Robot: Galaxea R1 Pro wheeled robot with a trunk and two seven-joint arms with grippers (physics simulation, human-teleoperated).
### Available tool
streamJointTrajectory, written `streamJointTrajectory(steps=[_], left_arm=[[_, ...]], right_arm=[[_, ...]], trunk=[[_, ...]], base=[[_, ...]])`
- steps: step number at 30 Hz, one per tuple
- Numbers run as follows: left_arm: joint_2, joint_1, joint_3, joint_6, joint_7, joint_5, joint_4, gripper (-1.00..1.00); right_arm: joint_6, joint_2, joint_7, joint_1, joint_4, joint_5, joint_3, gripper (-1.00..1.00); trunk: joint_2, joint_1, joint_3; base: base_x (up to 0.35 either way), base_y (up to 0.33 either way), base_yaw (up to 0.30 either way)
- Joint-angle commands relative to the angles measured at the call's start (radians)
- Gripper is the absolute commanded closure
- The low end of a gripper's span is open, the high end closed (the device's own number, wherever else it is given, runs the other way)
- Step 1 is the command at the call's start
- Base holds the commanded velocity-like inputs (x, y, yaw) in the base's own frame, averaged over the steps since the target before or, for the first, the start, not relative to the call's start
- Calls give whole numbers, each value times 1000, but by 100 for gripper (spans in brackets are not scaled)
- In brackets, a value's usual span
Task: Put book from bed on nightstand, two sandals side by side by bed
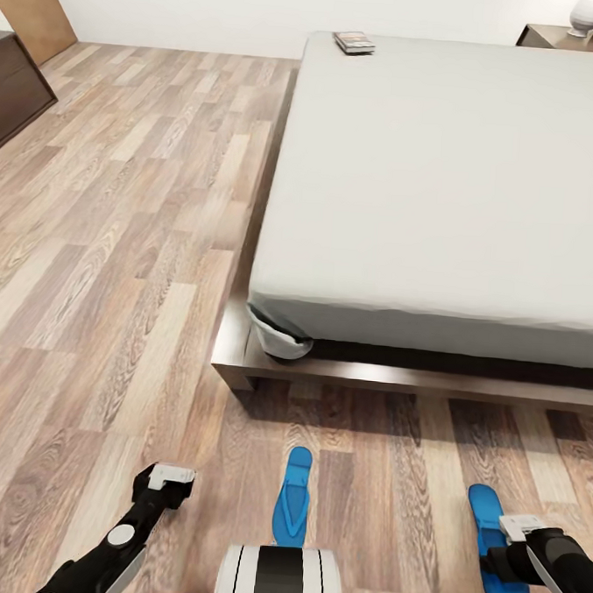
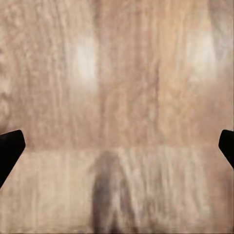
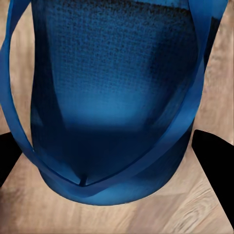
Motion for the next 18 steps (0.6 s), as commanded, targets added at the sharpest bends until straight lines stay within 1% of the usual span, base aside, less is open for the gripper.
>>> streamJointTrajectory(steps=[1,3,4,5,7,8,10,11,13,15,16,18], left_arm=[[3,-1,-7,-4,4,10,17,-100],[20,-1,-7,-6,-7,11,48,-100],[38,-1,-6,-11,-22,12,67,-100],[49,-1,-4,-17,-37,13,77,-100],[68,-1,5,-32,-102,28,92,-100],[77,-1,13,-35,-140,43,97,-100],[103,-1,42,-39,-237,92,103,-100],[126,-1,68,-40,-328,140,104,-100],[157,-1,101,-39,-461,203,104,-100],[184,-1,126,-37,-576,255,99,-100],[195,-1,137,-36,-615,276,93,-100],[209,-1,150,-25,-656,313,69,-100]], right_arm=[[5,-1,-4,0,-2,-9,5,100],[5,0,-4,0,-4,-9,4,100],[5,1,-4,0,-5,-9,4,100],[5,1,-4,0,-6,-9,4,100],[4,1,-3,0,-6,-10,4,100],[4,1,-3,0,-7,-10,4,100],[3,1,-2,0,-7,-10,4,100],[3,1,-2,0,-7,-10,4,100],[-1,1,-2,0,-7,-10,4,100],[-25,1,-2,0,-6,-10,4,100],[-40,1,-2,0,-6,-11,4,100],[-60,2,-2,0,-5,-11,4,100]], trunk=[[0,0,-1],[0,0,-1],[0,0,-1],[0,0,-1],[0,0,-1],[0,0,-1],[0,0,-1],[0,0,-1],[0,0,-1],[0,0,-1],[0,0,-1],[0,0,-1]], base=[[0,283,0],[0,283,0],[0,283,0],[0,283,0],[0,264,0],[0,212,0],[0,161,0],[0,89,0],[0,47,0],[0,19,0],[0,10,0],[0,5,0]])
